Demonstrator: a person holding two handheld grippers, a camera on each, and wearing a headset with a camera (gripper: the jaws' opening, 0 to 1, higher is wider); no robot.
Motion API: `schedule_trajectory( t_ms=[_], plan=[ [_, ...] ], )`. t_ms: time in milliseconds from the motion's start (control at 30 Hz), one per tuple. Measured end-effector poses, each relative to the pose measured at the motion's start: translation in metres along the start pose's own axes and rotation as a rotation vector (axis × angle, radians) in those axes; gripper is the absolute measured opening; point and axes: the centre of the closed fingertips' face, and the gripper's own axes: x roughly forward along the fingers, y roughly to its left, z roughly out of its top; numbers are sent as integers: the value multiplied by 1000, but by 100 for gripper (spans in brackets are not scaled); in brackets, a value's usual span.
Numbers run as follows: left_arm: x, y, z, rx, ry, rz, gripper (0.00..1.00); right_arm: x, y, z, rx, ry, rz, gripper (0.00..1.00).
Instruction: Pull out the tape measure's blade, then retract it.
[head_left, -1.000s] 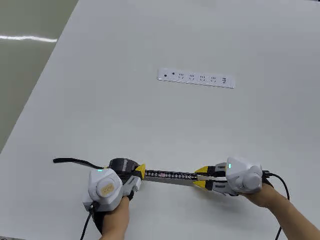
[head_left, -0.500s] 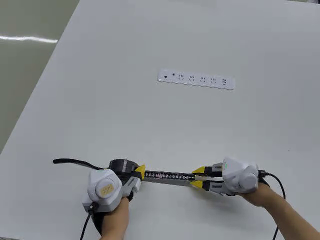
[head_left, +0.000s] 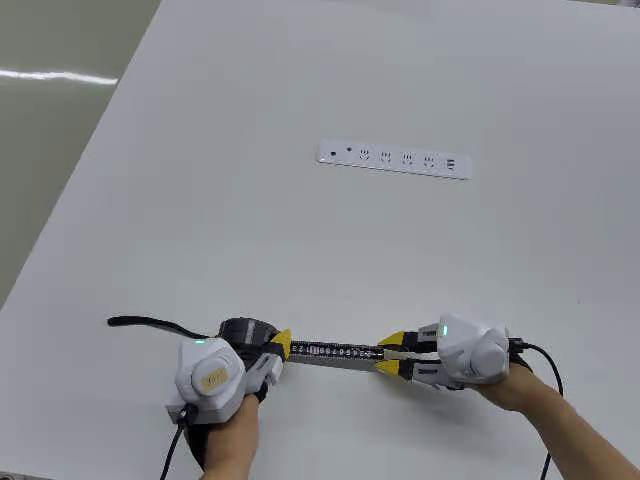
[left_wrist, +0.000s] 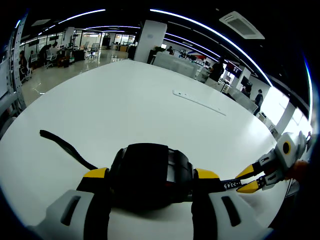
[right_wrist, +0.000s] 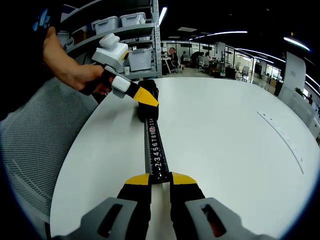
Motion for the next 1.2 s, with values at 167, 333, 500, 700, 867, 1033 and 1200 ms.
schedule_trajectory(
  t_ms=[167,333,500,700,867,1033,1200],
  plan=[
    [0,0,0,-3,0,0,63,3,1,3,-4,-3,3,12],
    [0,0,0,-8,0,-1,63,7,0,5,-5,-9,6,12],
    [-1,0,1,-9,0,-3,63,11,0,7,-8,-9,10,12],
    [0,0,1,-12,1,-3,63,14,0,10,-12,-11,14,12],
    [-1,0,1,-16,2,-5,63,19,1,13,-11,-17,20,12],
    [-1,0,1,-17,2,-5,63,23,2,16,-11,-21,24,12],
    [-1,0,1,-19,1,-5,63,26,2,17,-11,-23,28,12]
  ],
)
